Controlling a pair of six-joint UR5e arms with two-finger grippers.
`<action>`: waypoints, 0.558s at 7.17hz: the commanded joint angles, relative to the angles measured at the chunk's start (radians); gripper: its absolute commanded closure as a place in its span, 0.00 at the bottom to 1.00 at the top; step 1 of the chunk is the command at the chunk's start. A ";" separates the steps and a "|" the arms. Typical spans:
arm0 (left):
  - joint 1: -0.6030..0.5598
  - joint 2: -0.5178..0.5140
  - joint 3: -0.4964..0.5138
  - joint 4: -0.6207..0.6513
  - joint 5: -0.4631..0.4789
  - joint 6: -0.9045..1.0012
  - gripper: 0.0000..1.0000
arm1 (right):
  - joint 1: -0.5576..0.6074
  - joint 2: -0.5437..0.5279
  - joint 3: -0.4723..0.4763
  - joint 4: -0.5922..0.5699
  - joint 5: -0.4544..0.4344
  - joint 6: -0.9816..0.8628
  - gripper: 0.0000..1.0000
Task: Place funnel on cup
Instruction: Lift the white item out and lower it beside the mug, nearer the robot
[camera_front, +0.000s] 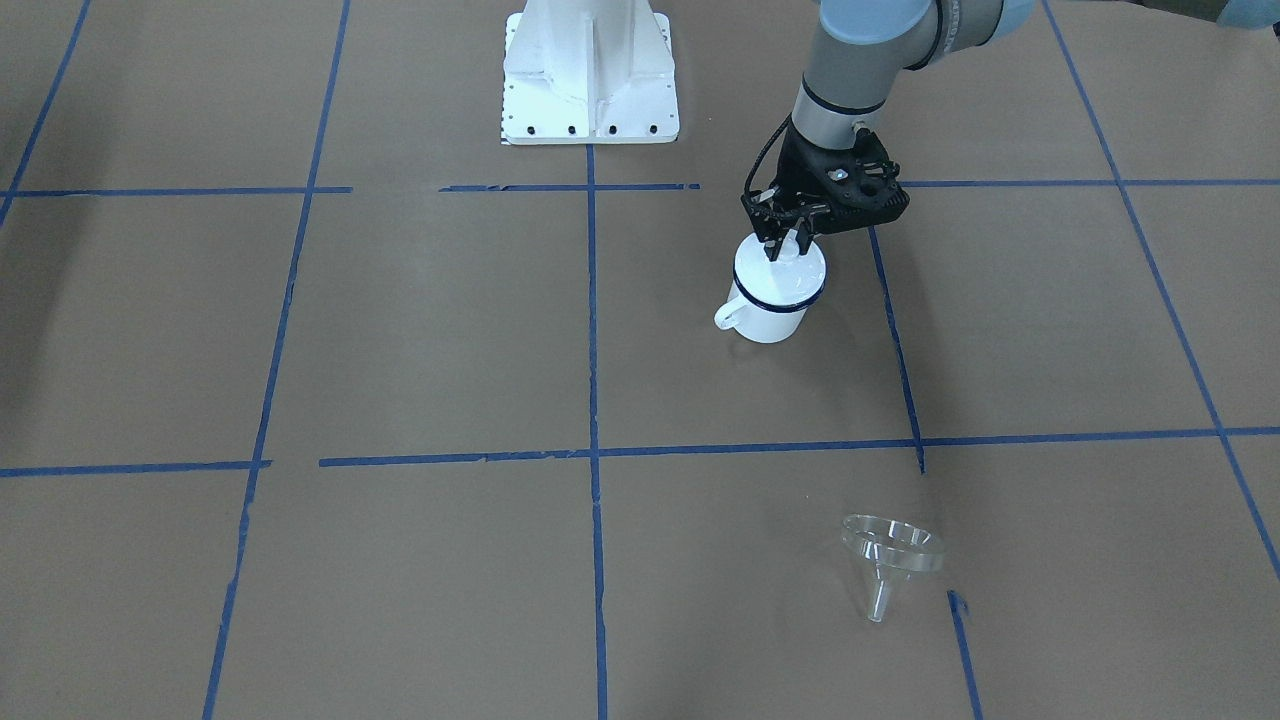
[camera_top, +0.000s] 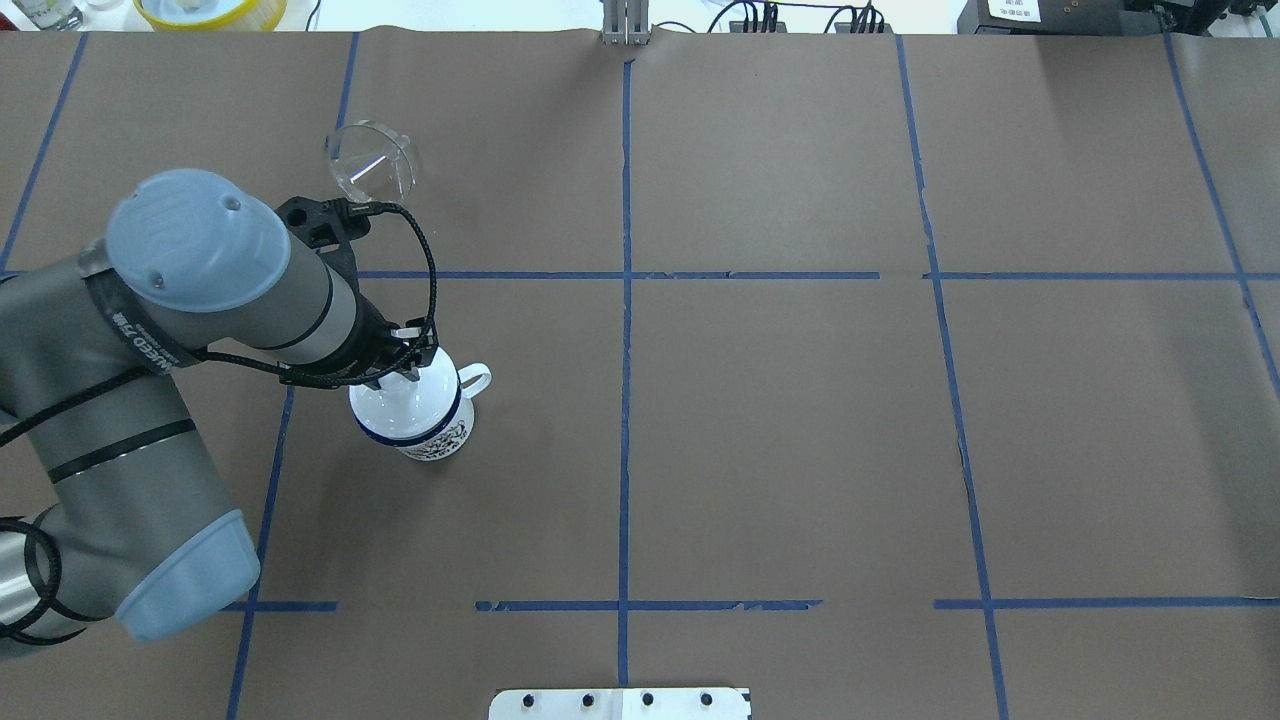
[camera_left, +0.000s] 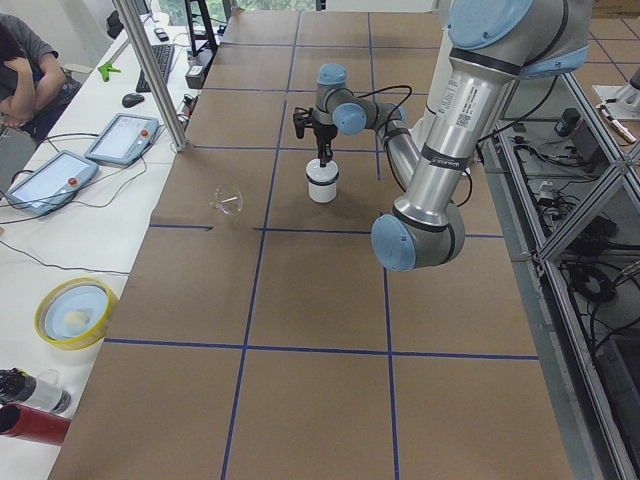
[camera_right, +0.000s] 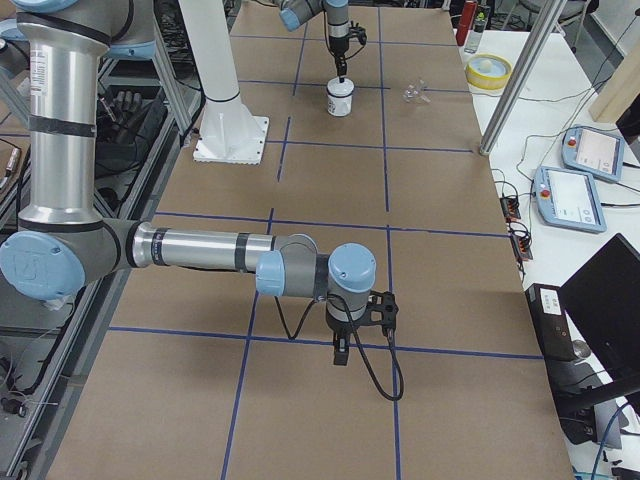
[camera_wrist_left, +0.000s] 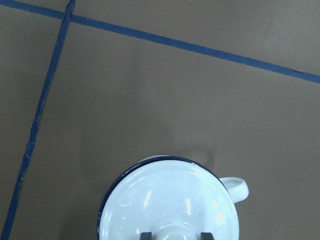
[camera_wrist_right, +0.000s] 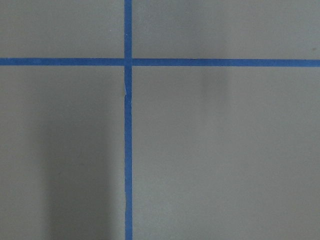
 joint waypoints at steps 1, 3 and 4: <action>-0.069 0.005 -0.163 0.115 -0.004 0.072 1.00 | 0.000 0.000 -0.001 0.000 0.000 0.000 0.00; -0.076 0.277 -0.345 0.030 -0.004 0.172 1.00 | 0.000 0.000 -0.001 0.000 0.000 0.000 0.00; -0.068 0.450 -0.351 -0.171 -0.004 0.166 1.00 | 0.000 0.000 -0.001 0.000 0.000 0.000 0.00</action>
